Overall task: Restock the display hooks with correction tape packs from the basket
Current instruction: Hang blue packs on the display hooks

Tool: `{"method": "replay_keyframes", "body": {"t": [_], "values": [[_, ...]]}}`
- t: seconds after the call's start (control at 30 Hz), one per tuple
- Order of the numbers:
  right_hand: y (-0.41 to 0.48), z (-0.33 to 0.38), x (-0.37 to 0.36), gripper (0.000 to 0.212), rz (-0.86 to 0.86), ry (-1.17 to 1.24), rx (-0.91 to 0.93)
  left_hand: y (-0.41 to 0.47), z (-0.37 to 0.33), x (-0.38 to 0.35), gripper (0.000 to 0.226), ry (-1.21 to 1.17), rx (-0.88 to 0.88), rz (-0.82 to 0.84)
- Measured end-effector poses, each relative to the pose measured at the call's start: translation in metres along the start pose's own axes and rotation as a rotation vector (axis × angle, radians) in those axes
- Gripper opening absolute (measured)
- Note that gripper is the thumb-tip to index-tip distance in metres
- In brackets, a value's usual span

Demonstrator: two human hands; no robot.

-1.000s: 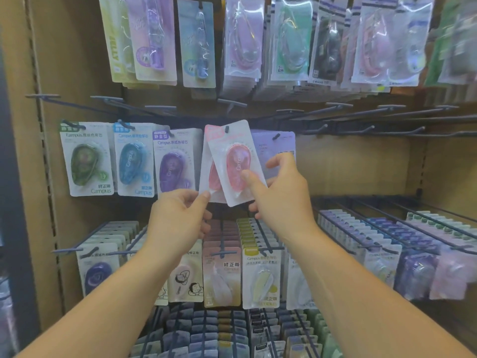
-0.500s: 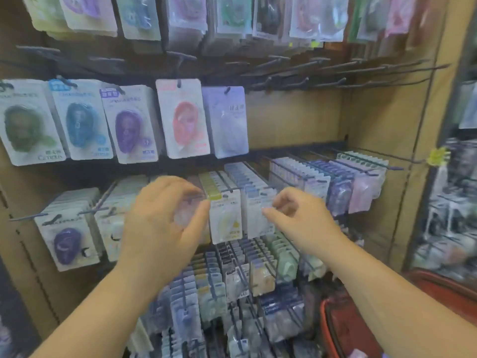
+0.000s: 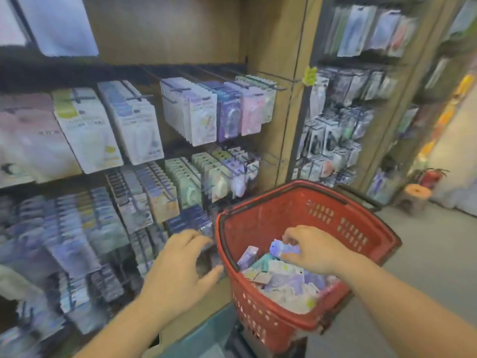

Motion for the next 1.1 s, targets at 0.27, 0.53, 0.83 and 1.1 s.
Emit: {"method": "replay_keyframes", "body": {"t": [0.27,0.53,0.83,1.1], "values": [[0.022,-0.11,-0.041,0.041,0.139,0.003,0.135,0.044,-0.056,-0.101,0.064,0.054,0.162,0.154],[0.069,-0.156,-0.051,0.047,0.325,-0.105,0.316,0.054,-0.076,-0.135,0.068,0.17,0.413,0.22],[0.129,-0.137,-0.073,0.039,0.45,-0.033,0.377,0.053,-0.064,-0.147,0.064,0.083,0.453,0.184],[0.181,-0.142,-0.107,0.046,0.635,-0.142,0.306,0.045,-0.061,-0.15,0.069,-0.016,0.426,0.102]]}}
Point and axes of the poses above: each hand's wrist, its own y-axis towards the middle knuckle, its own x-axis out of the back of the hand, z = x × y, the point moved 8 cm from there along y, towards the middle knuckle, and after that the axes turned 14 degrees about z, right-handed, at the moved point
